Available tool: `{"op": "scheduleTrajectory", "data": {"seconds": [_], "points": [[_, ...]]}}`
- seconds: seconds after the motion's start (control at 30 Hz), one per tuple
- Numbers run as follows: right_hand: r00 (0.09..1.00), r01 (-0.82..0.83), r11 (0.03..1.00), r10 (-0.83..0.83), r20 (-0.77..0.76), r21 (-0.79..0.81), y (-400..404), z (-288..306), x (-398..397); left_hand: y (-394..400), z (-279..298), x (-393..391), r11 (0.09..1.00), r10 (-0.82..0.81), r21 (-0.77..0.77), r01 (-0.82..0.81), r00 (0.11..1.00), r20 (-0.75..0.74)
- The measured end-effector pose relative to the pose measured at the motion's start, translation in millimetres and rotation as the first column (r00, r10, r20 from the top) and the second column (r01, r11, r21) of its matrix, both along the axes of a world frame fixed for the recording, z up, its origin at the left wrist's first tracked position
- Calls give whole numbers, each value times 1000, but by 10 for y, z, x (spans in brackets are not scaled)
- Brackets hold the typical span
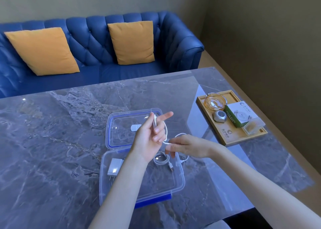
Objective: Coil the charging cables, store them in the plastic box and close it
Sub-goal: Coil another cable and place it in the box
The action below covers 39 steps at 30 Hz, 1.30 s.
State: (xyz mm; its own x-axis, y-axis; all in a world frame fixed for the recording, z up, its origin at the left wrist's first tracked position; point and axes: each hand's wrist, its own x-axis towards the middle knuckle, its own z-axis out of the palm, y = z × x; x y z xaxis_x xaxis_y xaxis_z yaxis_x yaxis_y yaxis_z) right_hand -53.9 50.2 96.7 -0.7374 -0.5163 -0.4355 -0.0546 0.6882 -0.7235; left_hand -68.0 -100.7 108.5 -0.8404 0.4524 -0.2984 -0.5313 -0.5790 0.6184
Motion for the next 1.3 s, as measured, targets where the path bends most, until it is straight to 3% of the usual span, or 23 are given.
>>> {"op": "scheduleTrajectory", "data": {"seconds": [0.07, 0.17, 0.3, 0.43, 0.57, 0.77, 0.87, 0.97, 1.07, 1.17, 1.3], "points": [[999, -31, 990, 34, -25, 136, 42, -85, -25, -27, 58, 60, 994, -101, 28, 102, 994, -44], [1000, 8, 980, -3, -30, 200, 50, -169, -57, -19, 115, 164, 950, -312, -25, 311, 945, -95], [972, 85, 903, 18, -235, 421, 11, -96, -152, 33, 61, 322, 793, -562, -329, 513, 824, -69], [928, 190, 894, -29, -371, 406, 59, 22, -277, 59, -99, 353, 682, -480, -613, 399, 876, 36], [915, 211, 917, -64, -397, 339, 59, 194, -280, 146, -313, 268, 687, -223, -700, 195, 973, 53], [927, 183, 983, -181, -327, -24, -78, 382, -119, 126, -468, 17, 821, 168, -560, -112, 985, 50], [975, 145, 986, -156, -158, -80, -135, 317, -12, 42, -353, -91, 926, 243, -310, -215, 969, 55], [992, 113, 990, -117, -42, -87, -137, 198, 32, -55, -201, -165, 962, 242, -140, -233, 969, 50], [995, 97, 989, -93, 46, -112, -115, 95, 18, -104, -78, -147, 986, 168, -25, -167, 985, 45], [993, 91, 996, -90, 76, -21, -76, 46, -14, -148, 18, -81, 1000, -7, 8, 7, 1000, -27], [995, 94, 991, -96, 11, 96, -11, 79, -115, -166, 73, 42, 931, -351, -152, 332, 928, -121]]}}
